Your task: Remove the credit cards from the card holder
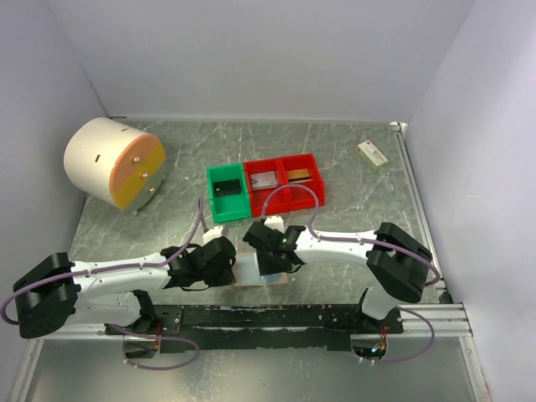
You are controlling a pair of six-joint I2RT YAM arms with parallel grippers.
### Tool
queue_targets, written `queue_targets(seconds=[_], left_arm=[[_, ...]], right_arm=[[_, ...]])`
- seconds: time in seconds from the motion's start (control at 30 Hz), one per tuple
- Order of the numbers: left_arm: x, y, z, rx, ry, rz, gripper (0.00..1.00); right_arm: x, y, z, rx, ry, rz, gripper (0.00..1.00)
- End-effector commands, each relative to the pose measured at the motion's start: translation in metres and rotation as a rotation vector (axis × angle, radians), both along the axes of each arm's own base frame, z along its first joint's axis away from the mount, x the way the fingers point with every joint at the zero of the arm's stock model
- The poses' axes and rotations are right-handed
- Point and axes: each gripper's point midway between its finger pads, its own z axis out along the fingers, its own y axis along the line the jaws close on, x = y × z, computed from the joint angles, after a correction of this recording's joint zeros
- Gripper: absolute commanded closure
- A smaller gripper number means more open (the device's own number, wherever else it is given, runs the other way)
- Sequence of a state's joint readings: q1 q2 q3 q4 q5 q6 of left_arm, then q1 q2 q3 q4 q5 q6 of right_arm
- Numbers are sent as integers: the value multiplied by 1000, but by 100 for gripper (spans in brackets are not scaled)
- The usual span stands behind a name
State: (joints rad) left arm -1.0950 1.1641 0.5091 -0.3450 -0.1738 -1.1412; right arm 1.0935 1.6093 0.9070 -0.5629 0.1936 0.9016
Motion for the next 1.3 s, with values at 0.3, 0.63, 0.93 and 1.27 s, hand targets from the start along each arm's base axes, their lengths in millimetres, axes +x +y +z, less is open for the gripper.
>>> queue_targets(seconds=[0.3,0.63,0.93,1.27], left_arm=[[12,1,12,21,-47,54,74],[25,16,25,105,-100,102,45],[57,33,57,140,-166,111,14],[138,110,121,170,-317,184,1]], right_arm=[[41,7,65,86,-197,-13,35],[99,-41,125,135,-401,-148,29],[154,-99,182,171,-681,-320,24],[193,-179,239,86,-913,-449,6]])
